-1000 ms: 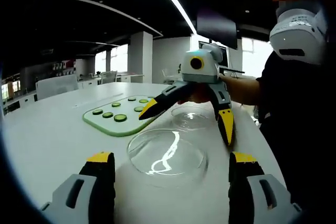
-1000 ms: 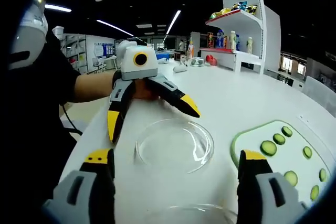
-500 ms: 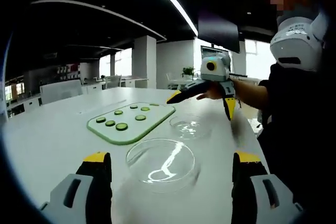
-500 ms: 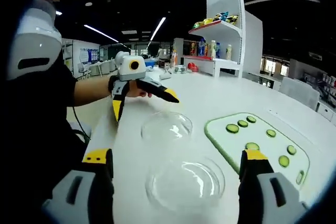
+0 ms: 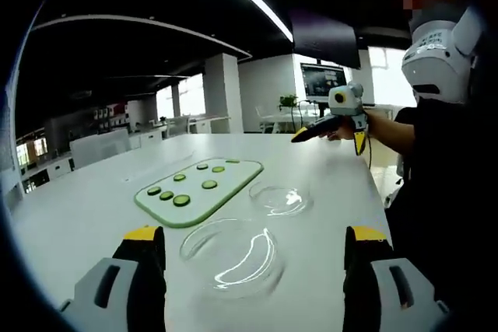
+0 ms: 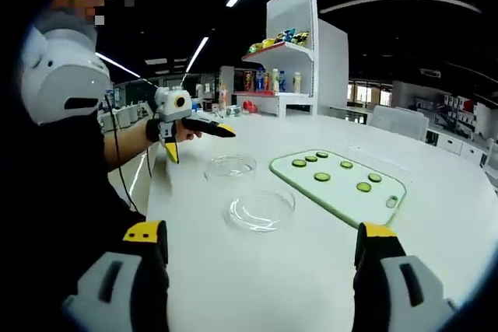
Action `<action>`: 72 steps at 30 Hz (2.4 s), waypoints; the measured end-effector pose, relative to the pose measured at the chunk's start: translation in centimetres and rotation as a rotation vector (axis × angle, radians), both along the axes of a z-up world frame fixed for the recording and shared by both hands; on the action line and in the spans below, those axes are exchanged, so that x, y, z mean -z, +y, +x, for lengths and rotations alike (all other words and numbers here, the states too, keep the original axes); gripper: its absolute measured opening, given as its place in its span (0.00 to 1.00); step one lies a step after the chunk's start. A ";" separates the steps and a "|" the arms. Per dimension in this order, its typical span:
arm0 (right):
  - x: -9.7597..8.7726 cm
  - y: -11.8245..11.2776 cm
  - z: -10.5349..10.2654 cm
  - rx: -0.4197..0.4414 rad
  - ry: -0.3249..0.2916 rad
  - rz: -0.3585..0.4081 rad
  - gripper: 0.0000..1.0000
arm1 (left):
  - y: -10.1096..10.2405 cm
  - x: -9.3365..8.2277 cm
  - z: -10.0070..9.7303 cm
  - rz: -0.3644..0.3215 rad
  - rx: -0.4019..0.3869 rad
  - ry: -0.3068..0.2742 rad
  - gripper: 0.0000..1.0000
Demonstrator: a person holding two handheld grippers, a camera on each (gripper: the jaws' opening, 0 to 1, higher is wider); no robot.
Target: Open the petri dish lid, add cucumber slices into the petri dish, and close the lid
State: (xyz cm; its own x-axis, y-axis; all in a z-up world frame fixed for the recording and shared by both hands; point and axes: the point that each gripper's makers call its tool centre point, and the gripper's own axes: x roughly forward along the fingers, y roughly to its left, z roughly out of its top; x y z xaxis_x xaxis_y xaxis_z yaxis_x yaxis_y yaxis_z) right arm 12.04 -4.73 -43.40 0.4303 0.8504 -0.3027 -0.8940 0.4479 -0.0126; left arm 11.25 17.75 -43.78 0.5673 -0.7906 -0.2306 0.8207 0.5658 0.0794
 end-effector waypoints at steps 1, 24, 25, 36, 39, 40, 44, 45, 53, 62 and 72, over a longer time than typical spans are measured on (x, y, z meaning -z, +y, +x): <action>0.0 -0.2 0.0 0.002 0.003 0.002 0.97 | -0.1 0.0 0.0 0.002 0.002 0.000 0.95; -5.6 3.6 10.4 0.071 -0.053 -0.008 0.86 | 0.1 -1.8 -1.7 0.008 -0.026 -0.050 0.93; -5.7 3.9 11.2 0.079 -0.046 -0.005 0.85 | 0.2 -2.0 -1.7 0.006 -0.031 -0.053 0.93; -3.5 5.9 19.9 0.157 -0.010 -0.028 0.79 | -0.1 -3.2 -3.5 0.020 -0.030 -0.078 0.93; -1.7 5.7 22.9 0.201 0.051 -0.015 0.76 | -0.2 -3.4 -3.9 0.014 -0.035 -0.087 0.92; -1.2 5.6 23.8 0.217 0.061 -0.014 0.76 | -0.2 -3.5 -4.1 0.007 -0.030 -0.089 0.92; 1.1 5.8 26.0 0.245 0.081 -0.039 0.72 | 0.0 -3.7 -4.3 -0.013 -0.030 -0.082 0.91; 1.6 5.8 26.4 0.253 0.081 -0.050 0.71 | 0.1 -3.7 -4.3 -0.012 -0.032 -0.082 0.91; 3.9 5.6 28.3 0.316 0.094 -0.074 0.59 | 0.3 -3.5 -4.7 -0.004 -0.023 -0.075 0.90; 5.2 5.7 28.7 0.319 0.117 -0.089 0.50 | 0.4 -3.2 -4.7 0.009 -0.016 -0.075 0.87; 5.6 5.7 28.7 0.316 0.076 -0.130 0.38 | 0.7 -3.6 -4.8 0.000 -0.025 -0.084 0.84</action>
